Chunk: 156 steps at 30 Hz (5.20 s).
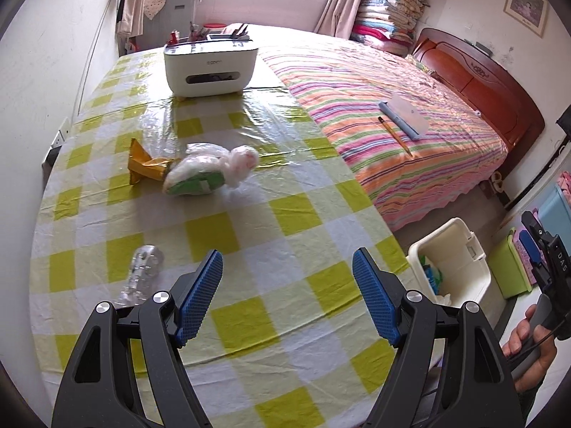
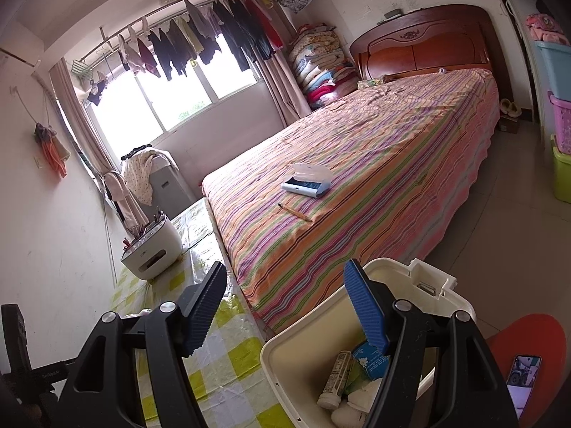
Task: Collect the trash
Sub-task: 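Bring both open grippers back over the table items, then grasp the silver blister pack with the left gripper while the right gripper grasps the bag of wipes, then carry blister pack and wipes bag over the cream basket with both grippers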
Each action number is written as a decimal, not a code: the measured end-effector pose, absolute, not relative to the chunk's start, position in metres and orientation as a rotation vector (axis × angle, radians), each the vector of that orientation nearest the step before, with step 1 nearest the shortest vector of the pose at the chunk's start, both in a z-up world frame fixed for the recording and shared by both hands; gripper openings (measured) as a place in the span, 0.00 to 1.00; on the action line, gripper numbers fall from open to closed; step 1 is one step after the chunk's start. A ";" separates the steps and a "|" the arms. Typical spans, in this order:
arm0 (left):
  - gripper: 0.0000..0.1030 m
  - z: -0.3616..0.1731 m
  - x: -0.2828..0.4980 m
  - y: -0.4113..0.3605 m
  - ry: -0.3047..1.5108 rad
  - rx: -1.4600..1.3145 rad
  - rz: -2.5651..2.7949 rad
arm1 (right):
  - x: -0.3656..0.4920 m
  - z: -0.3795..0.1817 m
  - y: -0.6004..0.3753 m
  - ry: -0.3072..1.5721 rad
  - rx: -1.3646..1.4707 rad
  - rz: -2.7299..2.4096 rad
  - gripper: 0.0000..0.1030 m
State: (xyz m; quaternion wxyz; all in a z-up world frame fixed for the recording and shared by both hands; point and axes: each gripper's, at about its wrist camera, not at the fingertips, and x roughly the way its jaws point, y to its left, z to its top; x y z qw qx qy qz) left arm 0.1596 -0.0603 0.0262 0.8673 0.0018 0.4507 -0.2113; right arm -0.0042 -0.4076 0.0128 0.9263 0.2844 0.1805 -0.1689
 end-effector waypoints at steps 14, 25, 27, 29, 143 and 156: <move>0.72 -0.037 0.206 0.033 1.114 0.122 -0.249 | 0.023 0.016 -0.357 0.465 0.460 -0.196 0.65; 0.72 -0.057 0.217 0.022 1.181 0.164 -0.281 | 0.054 0.025 -0.283 0.526 0.337 0.093 0.65; 0.72 -0.061 0.221 0.020 1.195 0.170 -0.302 | 0.063 0.028 -0.270 0.534 0.311 0.142 0.65; 0.72 -0.067 0.225 0.018 1.205 0.186 -0.294 | 0.071 0.032 -0.258 0.542 0.291 0.198 0.64; 0.33 0.013 0.137 -0.185 1.008 0.074 -0.658 | 0.059 -0.026 -0.349 0.711 0.386 0.004 0.44; 0.33 0.010 0.127 -0.229 1.013 0.071 -0.730 | 0.043 -0.035 -0.397 0.683 0.503 -0.146 0.45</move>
